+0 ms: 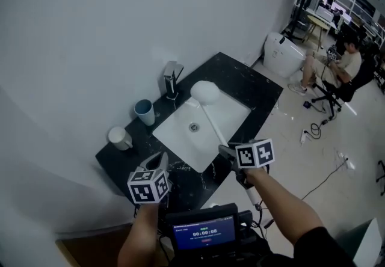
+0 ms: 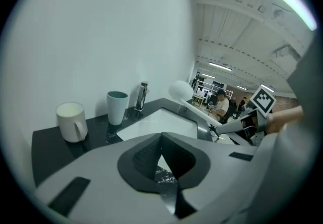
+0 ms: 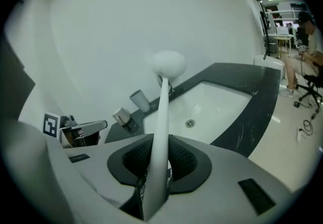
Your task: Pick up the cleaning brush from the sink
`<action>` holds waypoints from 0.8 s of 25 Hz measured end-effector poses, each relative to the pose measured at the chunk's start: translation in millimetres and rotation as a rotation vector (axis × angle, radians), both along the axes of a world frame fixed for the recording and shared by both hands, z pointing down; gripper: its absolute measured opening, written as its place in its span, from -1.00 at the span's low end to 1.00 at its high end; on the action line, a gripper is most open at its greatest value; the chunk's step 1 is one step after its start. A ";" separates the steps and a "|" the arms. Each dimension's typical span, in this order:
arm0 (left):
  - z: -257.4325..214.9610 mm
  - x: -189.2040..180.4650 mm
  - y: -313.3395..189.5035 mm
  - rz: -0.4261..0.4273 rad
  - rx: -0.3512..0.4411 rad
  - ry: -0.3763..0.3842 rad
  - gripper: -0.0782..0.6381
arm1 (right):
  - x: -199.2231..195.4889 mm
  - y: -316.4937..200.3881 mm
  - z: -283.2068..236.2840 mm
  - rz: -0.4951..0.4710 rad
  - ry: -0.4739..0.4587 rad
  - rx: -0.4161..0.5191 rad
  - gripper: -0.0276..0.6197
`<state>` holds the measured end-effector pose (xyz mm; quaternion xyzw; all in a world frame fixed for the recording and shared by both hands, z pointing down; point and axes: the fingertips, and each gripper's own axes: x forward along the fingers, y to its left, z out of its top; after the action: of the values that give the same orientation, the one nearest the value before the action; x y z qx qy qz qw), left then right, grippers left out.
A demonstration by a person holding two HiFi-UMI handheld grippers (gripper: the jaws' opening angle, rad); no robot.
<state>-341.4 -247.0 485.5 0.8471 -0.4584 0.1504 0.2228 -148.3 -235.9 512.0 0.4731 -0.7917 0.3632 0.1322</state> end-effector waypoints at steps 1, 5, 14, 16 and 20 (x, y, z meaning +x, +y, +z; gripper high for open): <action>-7.1 3.4 5.5 -0.010 0.035 0.011 -0.77 | 7.1 8.1 -12.2 -0.006 -0.008 0.056 -0.71; -40.1 22.2 36.0 -0.061 0.155 0.054 -0.78 | 36.7 30.8 -50.7 -0.040 -0.037 0.236 -0.71; -92.9 132.0 99.1 -0.251 0.395 0.044 -0.77 | 125.3 53.6 -101.7 -0.353 -0.020 0.514 -0.71; -98.9 155.9 113.7 -0.312 0.429 0.046 -0.78 | 148.6 54.5 -114.2 -0.412 -0.013 0.569 -0.71; -119.0 180.6 134.3 -0.399 0.484 0.006 -0.78 | 172.1 49.1 -127.4 -0.456 -0.064 0.605 -0.70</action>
<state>-160.8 -112.6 366.6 0.7694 -0.6374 -0.0123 0.0409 23.8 -186.8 384.6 0.2906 -0.9519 0.0888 0.0390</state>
